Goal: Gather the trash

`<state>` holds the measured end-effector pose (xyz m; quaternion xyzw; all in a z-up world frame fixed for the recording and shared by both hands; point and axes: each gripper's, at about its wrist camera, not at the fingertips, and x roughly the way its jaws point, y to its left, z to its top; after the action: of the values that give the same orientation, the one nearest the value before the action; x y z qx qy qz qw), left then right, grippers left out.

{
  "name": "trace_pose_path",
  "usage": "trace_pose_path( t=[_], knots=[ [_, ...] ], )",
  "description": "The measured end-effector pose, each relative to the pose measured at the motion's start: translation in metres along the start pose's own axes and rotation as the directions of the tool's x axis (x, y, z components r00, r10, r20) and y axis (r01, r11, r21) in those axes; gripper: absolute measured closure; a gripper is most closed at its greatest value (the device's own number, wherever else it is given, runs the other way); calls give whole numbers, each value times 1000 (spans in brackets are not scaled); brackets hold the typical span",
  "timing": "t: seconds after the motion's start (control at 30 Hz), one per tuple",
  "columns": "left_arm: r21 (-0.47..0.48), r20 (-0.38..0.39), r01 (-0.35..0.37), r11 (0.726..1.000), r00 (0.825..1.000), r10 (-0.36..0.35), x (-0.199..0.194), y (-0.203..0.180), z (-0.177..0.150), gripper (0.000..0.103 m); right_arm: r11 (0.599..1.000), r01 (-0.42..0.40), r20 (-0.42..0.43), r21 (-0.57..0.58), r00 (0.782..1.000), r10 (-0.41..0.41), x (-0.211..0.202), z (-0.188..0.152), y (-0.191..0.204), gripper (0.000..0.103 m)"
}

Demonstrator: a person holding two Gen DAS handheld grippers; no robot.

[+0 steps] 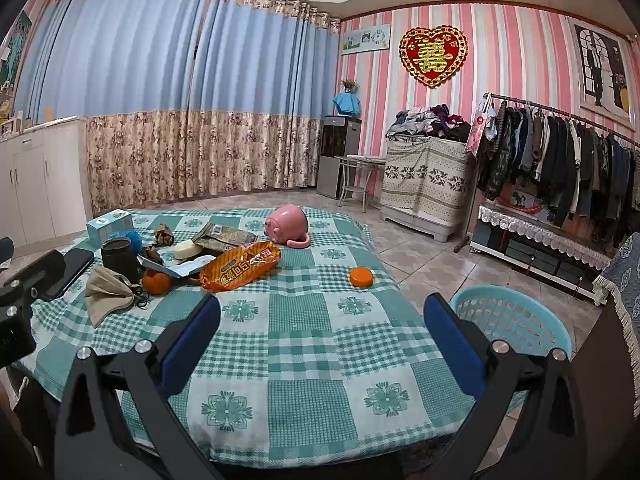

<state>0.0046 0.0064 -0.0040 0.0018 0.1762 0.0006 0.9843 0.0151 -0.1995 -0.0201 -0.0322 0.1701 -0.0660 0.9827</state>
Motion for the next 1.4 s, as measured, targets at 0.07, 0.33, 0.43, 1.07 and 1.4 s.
trace_pose_path(
  t=[0.07, 0.33, 0.43, 1.07, 1.4],
  knots=[
    [0, 0, 2, 1000, 1000, -2, 0, 0, 0, 5, 1000, 0, -1, 1, 1000, 0, 1, -1, -1, 4],
    [0, 2, 1, 1000, 1000, -1, 0, 0, 0, 5, 1000, -1, -1, 0, 1000, 1, 2, -2, -1, 4],
    [0, 1, 0, 1000, 1000, 0, -1, 4, -1, 5, 1000, 0, -2, 1, 1000, 0, 2, -2, -1, 4],
    [-3, -6, 1, 1000, 1000, -1, 7, 8, -2, 5, 1000, 1, -10, -1, 1000, -1, 10, -15, -6, 4],
    [4, -14, 0, 1000, 1000, 0, 11, 3, -8, 5, 1000, 9, 9, 12, 1000, -9, 11, -19, -10, 4]
  ],
)
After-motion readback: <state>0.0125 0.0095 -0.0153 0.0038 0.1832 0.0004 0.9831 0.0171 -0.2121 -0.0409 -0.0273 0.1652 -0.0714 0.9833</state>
